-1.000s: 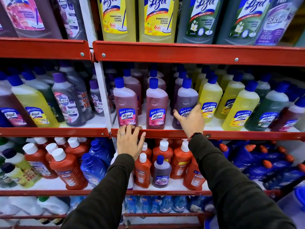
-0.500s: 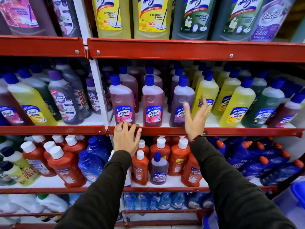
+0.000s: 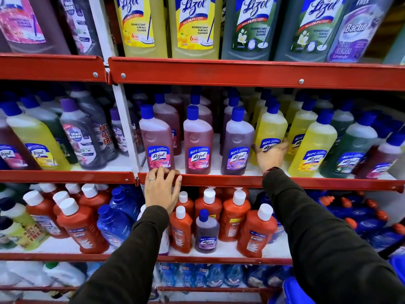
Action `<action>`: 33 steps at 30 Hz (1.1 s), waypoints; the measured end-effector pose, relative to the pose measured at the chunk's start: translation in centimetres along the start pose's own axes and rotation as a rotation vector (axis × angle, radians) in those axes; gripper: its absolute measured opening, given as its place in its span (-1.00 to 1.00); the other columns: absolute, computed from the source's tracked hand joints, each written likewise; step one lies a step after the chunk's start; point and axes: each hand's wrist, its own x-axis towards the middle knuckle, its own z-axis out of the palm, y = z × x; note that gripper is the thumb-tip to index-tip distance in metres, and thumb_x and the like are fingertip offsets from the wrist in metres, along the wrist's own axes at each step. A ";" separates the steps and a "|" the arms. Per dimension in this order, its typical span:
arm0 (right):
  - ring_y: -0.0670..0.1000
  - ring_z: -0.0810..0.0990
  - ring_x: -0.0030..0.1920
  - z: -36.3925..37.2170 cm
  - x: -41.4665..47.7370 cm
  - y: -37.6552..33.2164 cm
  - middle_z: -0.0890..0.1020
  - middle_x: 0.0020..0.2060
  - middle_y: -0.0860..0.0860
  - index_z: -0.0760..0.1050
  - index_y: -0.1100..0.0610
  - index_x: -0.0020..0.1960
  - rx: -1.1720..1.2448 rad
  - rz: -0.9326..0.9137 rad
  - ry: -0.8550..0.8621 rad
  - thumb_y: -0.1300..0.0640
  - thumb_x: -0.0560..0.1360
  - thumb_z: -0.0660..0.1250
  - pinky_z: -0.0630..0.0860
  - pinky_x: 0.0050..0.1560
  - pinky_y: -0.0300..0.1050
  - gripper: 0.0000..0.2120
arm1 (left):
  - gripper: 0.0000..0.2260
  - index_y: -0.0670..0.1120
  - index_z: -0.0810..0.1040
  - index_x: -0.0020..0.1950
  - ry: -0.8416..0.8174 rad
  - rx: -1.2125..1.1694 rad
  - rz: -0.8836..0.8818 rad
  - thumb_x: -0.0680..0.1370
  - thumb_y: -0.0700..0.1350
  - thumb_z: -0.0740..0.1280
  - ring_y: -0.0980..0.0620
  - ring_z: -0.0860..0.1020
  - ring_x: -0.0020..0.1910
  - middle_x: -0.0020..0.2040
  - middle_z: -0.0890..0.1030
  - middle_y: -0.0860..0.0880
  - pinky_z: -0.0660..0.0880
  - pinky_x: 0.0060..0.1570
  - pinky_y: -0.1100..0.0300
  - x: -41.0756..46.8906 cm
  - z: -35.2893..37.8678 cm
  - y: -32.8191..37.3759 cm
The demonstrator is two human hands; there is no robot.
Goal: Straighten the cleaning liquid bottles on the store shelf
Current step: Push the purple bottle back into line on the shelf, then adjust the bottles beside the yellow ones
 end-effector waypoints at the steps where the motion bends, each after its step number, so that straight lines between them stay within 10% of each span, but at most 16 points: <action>1: 0.33 0.47 0.42 0.0 0.1 0.1 0.32 0.48 0.30 0.02 0.30 0.60 -0.023 -0.001 -0.015 0.04 0.43 0.58 0.48 0.41 0.16 0.00 | -0.56 -0.16 0.67 0.10 -0.001 0.003 0.001 0.63 0.11 0.12 -0.34 0.60 0.11 0.02 0.67 -0.22 0.55 0.15 -0.22 0.0 -0.1 0.0; 25: 0.18 0.52 0.34 -3.7 -3.2 2.6 0.48 0.34 0.19 0.21 0.22 0.51 -0.034 -0.157 -0.060 -0.15 0.40 0.56 0.54 0.35 0.12 -0.11 | -0.52 -0.15 0.66 0.18 0.127 -0.320 -0.110 0.64 0.15 0.10 -0.26 0.52 0.22 0.14 0.61 -0.20 0.51 0.22 -0.23 -0.2 0.6 -0.2; 29: 0.09 0.33 0.53 -3.8 -3.8 1.9 0.34 0.54 0.14 0.19 0.20 0.61 0.168 -0.112 -0.121 -0.18 0.57 0.37 0.28 0.39 -0.28 -0.22 | -0.70 -0.09 0.57 0.24 0.293 -0.508 -0.041 0.63 0.03 0.21 -0.13 0.46 0.26 0.22 0.54 -0.16 0.37 0.37 -0.20 -1.0 0.3 3.8; 33: -0.07 0.38 0.50 -3.9 -4.3 0.6 0.41 0.50 -0.03 0.26 0.10 0.61 0.421 -0.031 -0.258 -0.23 0.67 0.13 0.35 0.32 -0.49 -0.38 | -0.63 -0.08 0.51 0.42 0.087 -0.853 0.185 0.67 0.04 0.19 -0.01 0.44 0.40 0.38 0.50 -0.10 0.37 0.45 -0.06 -0.7 0.2 10.6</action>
